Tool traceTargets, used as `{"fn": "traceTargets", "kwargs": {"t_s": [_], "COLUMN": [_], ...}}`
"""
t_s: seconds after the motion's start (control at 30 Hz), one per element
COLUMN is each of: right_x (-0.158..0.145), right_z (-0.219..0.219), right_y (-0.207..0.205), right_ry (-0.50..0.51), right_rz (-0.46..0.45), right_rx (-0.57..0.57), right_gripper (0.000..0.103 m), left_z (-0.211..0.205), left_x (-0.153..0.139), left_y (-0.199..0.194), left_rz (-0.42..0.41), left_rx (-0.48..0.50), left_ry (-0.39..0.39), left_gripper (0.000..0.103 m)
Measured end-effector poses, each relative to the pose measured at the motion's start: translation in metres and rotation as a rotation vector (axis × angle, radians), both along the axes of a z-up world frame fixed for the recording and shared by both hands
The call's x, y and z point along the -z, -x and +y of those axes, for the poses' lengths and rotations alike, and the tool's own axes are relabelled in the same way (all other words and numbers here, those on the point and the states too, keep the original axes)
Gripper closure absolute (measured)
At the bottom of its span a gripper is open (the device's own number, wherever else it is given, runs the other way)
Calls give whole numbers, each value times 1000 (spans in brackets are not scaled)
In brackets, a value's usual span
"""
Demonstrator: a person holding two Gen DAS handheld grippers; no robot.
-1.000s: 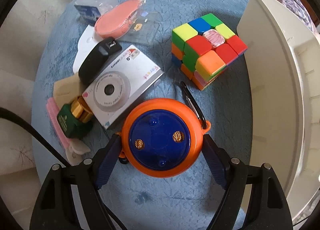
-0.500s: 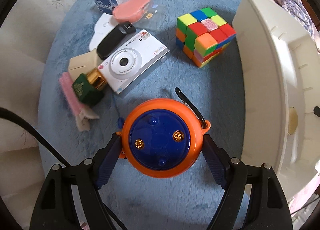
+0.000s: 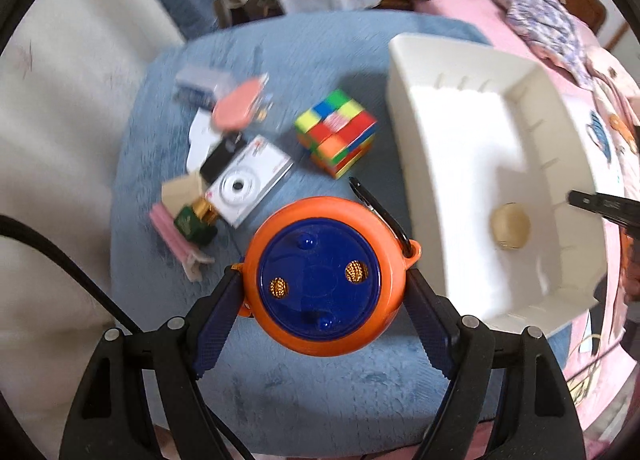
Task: Organize rigid objects
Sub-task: 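Carry the reel into the tray and release it with the left gripper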
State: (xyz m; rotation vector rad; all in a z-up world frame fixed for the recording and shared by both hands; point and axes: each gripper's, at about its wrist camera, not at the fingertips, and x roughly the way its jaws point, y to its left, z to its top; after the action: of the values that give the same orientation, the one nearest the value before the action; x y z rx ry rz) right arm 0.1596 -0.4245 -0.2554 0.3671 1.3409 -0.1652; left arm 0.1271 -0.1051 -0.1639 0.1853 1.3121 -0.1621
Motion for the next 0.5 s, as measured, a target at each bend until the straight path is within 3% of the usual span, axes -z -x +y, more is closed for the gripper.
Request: {"fn": "traceTargets", "kwargs": {"t_s": [0.3, 0.5], "right_x": [0, 0], "right_z": [-1, -1], "right_y": [1, 1], "right_ry": [-14, -11], "right_rz": [-11, -11], "right_rx": [-1, -3], "right_gripper": [96, 96], "left_z": [-42, -81], "left_x": [-36, -42], "left_y": [-3, 2], "left_rz": [-70, -92], "left_rx": [179, 332], "left_ry": [11, 30], "left_gripper": [21, 21]}}
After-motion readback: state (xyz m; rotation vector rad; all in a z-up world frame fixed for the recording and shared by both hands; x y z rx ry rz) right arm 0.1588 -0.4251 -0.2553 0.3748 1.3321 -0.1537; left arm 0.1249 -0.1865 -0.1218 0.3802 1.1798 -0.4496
